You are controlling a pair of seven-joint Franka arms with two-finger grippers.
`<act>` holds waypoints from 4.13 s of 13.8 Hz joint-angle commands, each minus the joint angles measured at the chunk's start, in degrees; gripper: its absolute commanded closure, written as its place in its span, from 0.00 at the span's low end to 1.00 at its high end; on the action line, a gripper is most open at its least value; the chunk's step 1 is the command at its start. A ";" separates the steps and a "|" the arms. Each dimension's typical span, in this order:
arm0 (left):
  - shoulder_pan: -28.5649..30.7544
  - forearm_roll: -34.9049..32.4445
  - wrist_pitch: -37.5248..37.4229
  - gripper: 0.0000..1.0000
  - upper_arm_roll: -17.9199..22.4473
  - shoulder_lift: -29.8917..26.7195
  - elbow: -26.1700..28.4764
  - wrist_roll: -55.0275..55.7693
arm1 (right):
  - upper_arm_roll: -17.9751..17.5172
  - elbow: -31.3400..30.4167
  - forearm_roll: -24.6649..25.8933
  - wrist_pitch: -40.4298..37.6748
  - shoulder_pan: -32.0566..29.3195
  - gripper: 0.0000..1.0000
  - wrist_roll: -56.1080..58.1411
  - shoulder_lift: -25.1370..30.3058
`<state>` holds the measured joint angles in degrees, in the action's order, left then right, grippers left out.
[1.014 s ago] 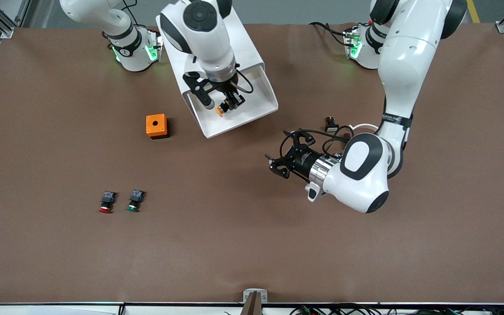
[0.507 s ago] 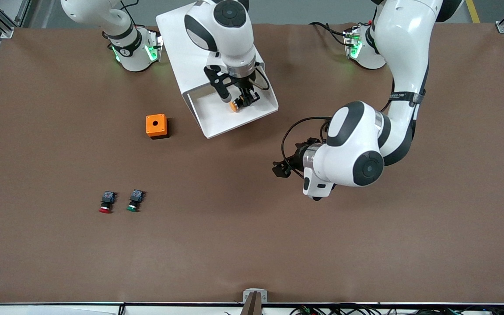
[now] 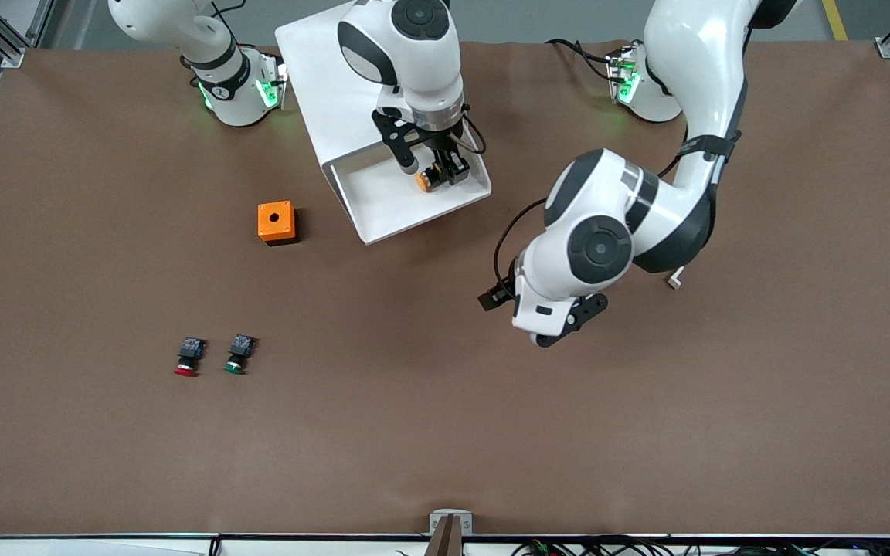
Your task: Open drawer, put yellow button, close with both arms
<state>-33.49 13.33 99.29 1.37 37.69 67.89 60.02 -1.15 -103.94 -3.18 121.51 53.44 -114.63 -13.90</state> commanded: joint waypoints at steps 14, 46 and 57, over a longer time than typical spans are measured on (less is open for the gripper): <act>-11.41 -7.88 2.92 0.00 0.57 -0.61 2.07 0.09 | 0.71 13.85 0.63 -33.88 -35.57 0.00 89.68 7.04; -18.10 27.72 0.99 0.00 -1.72 1.51 6.73 10.91 | 1.06 23.42 -0.51 -39.77 -56.25 0.00 109.70 4.76; -7.75 24.23 0.90 0.01 -0.84 -7.26 5.76 9.77 | 0.54 24.75 2.74 -39.25 -53.79 0.00 108.56 4.94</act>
<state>-44.64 39.27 100.96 0.46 36.17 72.24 70.09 -0.42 -79.44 -0.49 81.98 -0.23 -5.18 -9.29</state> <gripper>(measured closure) 0.004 0.000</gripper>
